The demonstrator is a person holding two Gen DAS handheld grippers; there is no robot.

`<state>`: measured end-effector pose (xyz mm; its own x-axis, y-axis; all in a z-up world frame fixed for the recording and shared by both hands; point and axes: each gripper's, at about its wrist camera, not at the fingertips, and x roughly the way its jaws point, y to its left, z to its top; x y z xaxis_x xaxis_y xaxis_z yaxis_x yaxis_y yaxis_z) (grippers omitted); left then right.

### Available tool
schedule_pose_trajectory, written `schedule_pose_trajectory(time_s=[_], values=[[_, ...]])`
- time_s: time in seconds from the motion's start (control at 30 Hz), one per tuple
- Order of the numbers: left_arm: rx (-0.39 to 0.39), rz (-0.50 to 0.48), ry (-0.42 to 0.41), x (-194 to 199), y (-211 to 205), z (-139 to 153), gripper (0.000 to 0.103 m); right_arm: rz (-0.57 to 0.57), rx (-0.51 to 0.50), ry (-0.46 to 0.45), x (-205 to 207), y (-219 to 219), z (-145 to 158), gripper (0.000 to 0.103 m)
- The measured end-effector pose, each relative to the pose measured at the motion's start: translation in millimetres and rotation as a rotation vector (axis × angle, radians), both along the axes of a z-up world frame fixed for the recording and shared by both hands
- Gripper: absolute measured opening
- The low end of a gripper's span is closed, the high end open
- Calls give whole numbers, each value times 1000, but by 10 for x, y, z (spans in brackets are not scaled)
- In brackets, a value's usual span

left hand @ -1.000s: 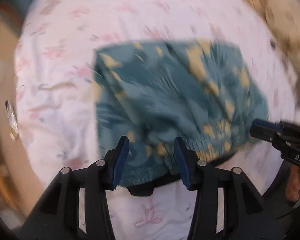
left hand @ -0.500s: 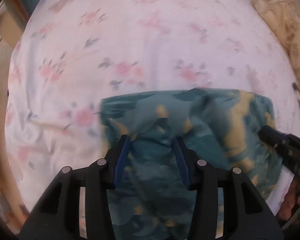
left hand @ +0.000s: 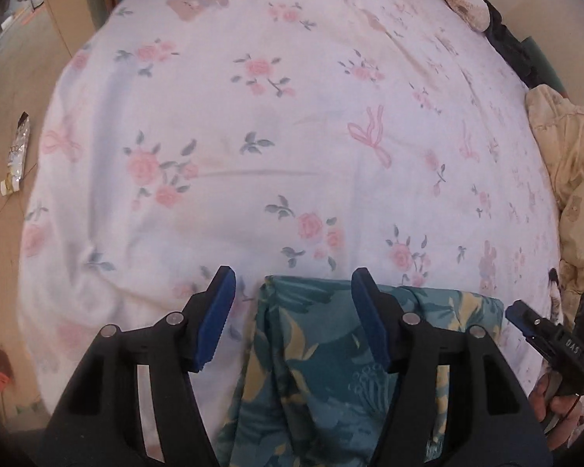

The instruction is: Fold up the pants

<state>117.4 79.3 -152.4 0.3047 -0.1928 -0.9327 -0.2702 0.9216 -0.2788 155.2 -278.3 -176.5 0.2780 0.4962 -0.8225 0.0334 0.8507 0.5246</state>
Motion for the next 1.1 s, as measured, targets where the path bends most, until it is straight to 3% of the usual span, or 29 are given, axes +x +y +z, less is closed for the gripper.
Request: schedule_pose_trajectory(time_s=[0.07, 0.1, 0.13, 0.17, 0.2, 0.27, 0.4, 0.57, 0.67, 0.7, 0.73, 0.8, 0.87, 0.9, 0.97, 1.0, 1.1], values=[[20, -42, 7, 18, -82, -63, 46, 15, 8, 7, 8, 49, -44, 39], [20, -60, 18, 34, -104, -105, 26, 24, 3, 5, -7, 44, -50, 31], [17, -68, 44, 36, -118, -146, 13, 41, 2, 0, -6, 71, -50, 23], [-7, -74, 52, 30, -117, -153, 10, 60, 1, -11, -24, 97, -36, 5], [-21, -82, 49, -7, -110, -123, 6, 71, -7, -27, -35, 103, -10, 1], [7, -113, 18, -20, -156, -43, 4, 66, -11, -49, -42, 84, 43, 0], [16, -75, -24, -72, -35, 136, 4, 59, -47, -107, -83, 24, 222, 0], [142, -126, -31, -22, -151, 110, 6, 49, -146, -99, -34, 47, 145, 0], [166, -20, -54, -37, -56, 204, 26, 35, -152, -89, -27, 46, 98, 6], [169, -11, -66, -38, -13, 243, 41, 20, -190, -79, -25, 22, 119, 7], [178, -12, -87, -49, 11, 286, 48, 13, -198, -89, -32, -20, 163, 7], [202, -13, -112, -82, 25, 328, 49, -4, -208, -107, -37, -98, 238, 13], [148, -17, -81, -93, 37, 259, 53, -36, -158, -120, -36, -179, 296, 21], [107, -19, -49, -97, 49, 172, 54, -44, -102, -105, -19, -212, 282, 36], [59, -8, 52, -61, 12, -29, 56, -35, 20, -66, 1, -230, 200, 50], [36, -16, 106, -38, 5, -133, 56, -19, 66, -34, 25, -209, 138, 49], [81, -68, 64, 52, -74, -125, 56, 20, 47, 0, 116, -156, 22, 50]])
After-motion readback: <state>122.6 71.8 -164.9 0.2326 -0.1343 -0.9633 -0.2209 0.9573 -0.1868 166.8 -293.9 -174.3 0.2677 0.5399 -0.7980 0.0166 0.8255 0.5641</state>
